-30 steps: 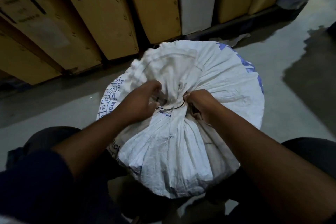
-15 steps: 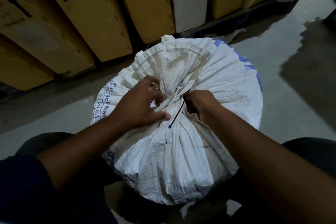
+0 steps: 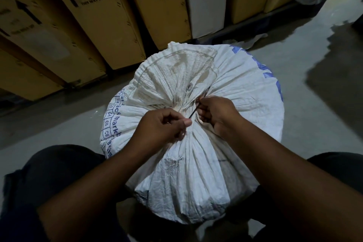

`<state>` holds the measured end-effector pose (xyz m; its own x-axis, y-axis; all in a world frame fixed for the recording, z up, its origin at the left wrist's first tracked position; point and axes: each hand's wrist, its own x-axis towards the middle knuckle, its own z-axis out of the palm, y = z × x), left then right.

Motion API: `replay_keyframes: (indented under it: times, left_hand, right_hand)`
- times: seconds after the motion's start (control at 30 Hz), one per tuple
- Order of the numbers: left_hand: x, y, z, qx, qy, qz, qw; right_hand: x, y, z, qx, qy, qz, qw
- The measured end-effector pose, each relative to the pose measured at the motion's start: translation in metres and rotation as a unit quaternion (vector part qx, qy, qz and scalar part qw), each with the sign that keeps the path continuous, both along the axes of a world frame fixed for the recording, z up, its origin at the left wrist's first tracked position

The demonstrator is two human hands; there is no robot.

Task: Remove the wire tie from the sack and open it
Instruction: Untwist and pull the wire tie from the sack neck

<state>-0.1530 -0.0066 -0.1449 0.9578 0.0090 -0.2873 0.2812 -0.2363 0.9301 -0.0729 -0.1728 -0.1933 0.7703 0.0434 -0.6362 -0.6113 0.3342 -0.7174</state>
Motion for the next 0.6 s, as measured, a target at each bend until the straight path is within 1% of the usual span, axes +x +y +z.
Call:
replay_keyframes:
  times: [0.03,0.1,0.13,0.2,0.27,0.3,0.33,0.37,0.4,0.47,0.5,0.53,0.6]
  left_hand:
    - [-0.003,0.001,0.001,0.046,0.001,-0.022,0.999]
    - [-0.006,0.002,0.002,0.143,-0.027,-0.045,0.988]
    - [-0.006,0.003,0.003,0.162,-0.039,-0.041,0.985]
    - [0.000,0.011,0.003,0.163,-0.051,-0.009,0.985]
    - [0.010,0.024,0.000,0.172,-0.040,0.038,0.984]
    - [0.017,0.031,-0.003,0.181,-0.022,0.051,0.982]
    - [0.022,0.037,-0.007,0.169,0.011,0.056,0.984]
    - [0.028,0.040,-0.011,0.125,0.055,0.059,0.989]
    - [0.033,0.041,-0.016,0.051,0.097,0.062,0.992]
    - [0.042,0.040,-0.023,-0.118,0.149,0.074,0.979]
    - [0.044,0.040,-0.026,-0.173,0.159,0.080,0.969]
    - [0.044,0.040,-0.028,-0.206,0.167,0.082,0.961]
    - [0.040,0.038,-0.032,-0.217,0.170,0.089,0.957]
  right_hand:
    - [-0.001,0.000,0.001,0.002,-0.002,-0.001,1.000]
    - [-0.002,0.001,0.003,0.002,-0.012,-0.002,1.000]
    - [-0.002,0.001,0.004,0.003,-0.018,-0.005,1.000]
    - [-0.003,-0.001,0.006,0.013,-0.028,-0.017,0.999]
    - [-0.003,-0.004,0.005,0.026,-0.030,-0.016,0.999]
    - [-0.004,-0.005,0.005,0.030,-0.028,0.000,0.999]
    - [-0.005,-0.005,0.005,0.031,-0.025,0.019,0.999]
    - [-0.005,-0.003,0.004,0.031,-0.021,0.036,0.999]
    - [-0.006,-0.002,0.005,0.033,-0.016,0.048,0.998]
    - [-0.005,-0.002,0.006,0.059,0.004,0.051,0.997]
    - [-0.005,-0.003,0.007,0.073,0.015,0.047,0.996]
    - [-0.004,-0.004,0.007,0.079,0.023,0.049,0.995]
    - [-0.006,-0.005,0.008,0.050,0.014,0.053,0.997]
